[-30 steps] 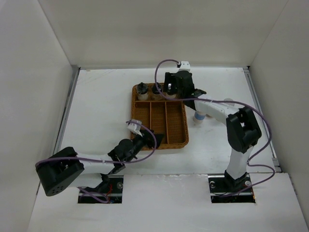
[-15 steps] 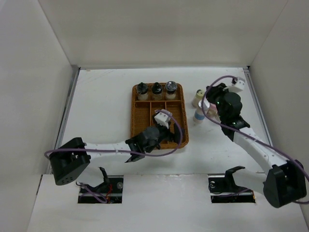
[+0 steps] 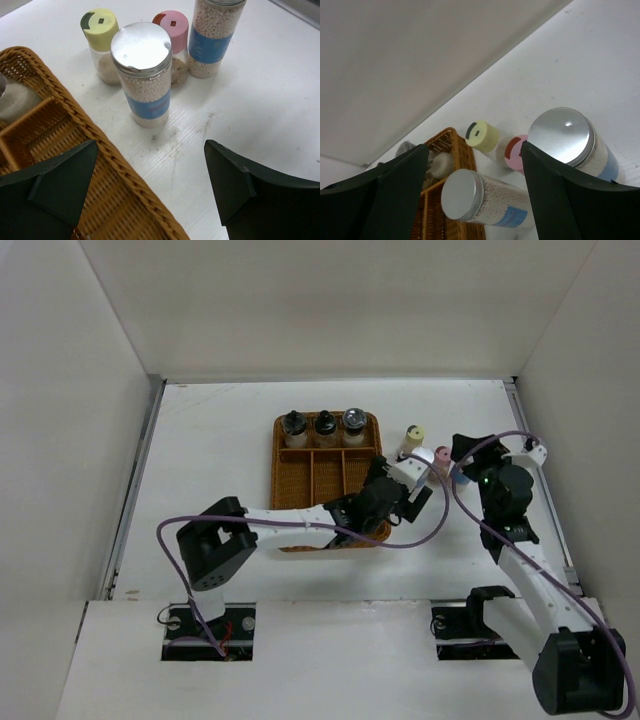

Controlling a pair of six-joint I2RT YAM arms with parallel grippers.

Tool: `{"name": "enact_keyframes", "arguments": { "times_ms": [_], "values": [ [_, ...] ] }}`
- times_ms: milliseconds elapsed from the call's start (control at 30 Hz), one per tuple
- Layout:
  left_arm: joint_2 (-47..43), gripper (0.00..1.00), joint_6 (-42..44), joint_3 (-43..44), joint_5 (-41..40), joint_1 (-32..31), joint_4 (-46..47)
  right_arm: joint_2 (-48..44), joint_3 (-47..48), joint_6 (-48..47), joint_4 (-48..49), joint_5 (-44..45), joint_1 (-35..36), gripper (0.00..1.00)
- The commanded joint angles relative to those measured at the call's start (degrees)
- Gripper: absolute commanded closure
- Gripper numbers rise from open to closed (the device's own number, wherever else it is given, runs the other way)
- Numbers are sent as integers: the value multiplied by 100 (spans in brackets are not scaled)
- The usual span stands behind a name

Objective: Organize the condiment bottles

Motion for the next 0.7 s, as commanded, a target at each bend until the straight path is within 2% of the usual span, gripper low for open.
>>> {"name": "enact_keyframes", "arguments": {
  "times_ms": [0, 100, 200, 667],
  "values": [
    [269, 11, 399, 673, -139, 78, -120, -679, -7, 205, 291, -385, -65, 16],
    [481, 11, 487, 946, -157, 96, -50, -1322, 221, 188, -359, -421, -48, 12],
    [744, 11, 514, 1245, -174, 148, -6, -1578, 362, 82, -650, -193, 5, 11],
    [1632, 10, 224, 2054, -140, 518, 434, -1631, 108, 196, -528, -262, 14, 9]
  ]
}}
